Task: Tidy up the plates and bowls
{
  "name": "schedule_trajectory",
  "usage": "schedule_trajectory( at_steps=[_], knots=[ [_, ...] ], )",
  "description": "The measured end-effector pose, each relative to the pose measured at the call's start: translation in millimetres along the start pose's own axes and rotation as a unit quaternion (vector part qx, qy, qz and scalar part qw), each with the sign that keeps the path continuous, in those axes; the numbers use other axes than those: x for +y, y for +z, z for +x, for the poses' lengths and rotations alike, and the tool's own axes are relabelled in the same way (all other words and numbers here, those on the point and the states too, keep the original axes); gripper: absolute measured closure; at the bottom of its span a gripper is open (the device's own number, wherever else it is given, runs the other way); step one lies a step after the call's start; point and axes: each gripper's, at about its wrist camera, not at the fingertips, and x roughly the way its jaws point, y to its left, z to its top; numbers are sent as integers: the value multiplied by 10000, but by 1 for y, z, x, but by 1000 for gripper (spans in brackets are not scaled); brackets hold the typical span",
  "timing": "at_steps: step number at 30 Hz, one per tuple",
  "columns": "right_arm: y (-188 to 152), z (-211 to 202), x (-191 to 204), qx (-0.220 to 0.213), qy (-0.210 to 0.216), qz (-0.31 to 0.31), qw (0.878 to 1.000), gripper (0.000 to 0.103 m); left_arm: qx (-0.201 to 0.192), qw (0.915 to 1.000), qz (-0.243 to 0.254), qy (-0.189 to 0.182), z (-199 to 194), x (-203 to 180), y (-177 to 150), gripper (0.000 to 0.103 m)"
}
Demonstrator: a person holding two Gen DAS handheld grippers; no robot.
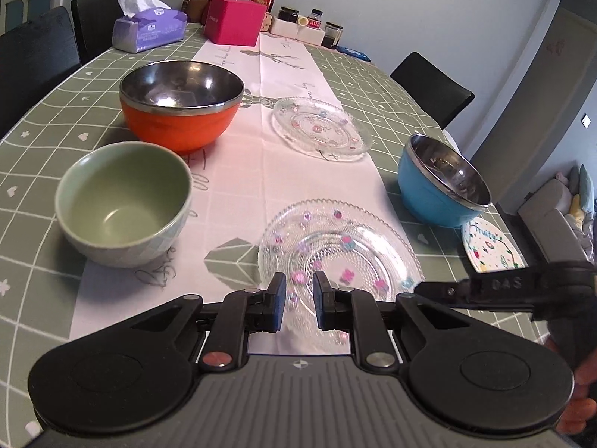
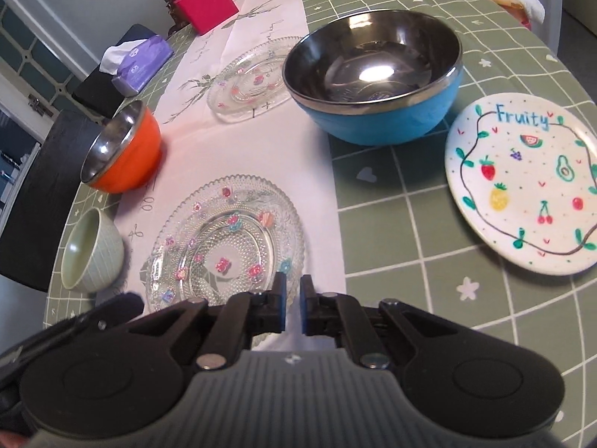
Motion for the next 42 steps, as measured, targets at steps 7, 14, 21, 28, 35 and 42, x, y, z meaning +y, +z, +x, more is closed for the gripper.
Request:
schedule_trajectory(
  at_steps=[7,14,21,28,35,42],
  knots=[
    [3,-6,5,-291,-118,-416,9986,72,-31,9986,-288,453,10,13,2,83],
    [10,3,0,-280,-5,-166,9995,72,10,9987,-431,261,18,17,3,83],
    [11,11,-10,-188,214,154,9995,82,-18,9988,-469,165,25,18,3,90],
    [10,13,-14,-153,329,391,9986,96,-55,9987,-467,179,22,18,2,95],
    [6,-2,-13,-167,320,434,9984,97,-82,9989,-447,138,5,12,-2,95],
    [-11,-32,-10,-183,422,422,9981,97,-166,9984,-547,48,-24,8,-11,96]
  ],
)
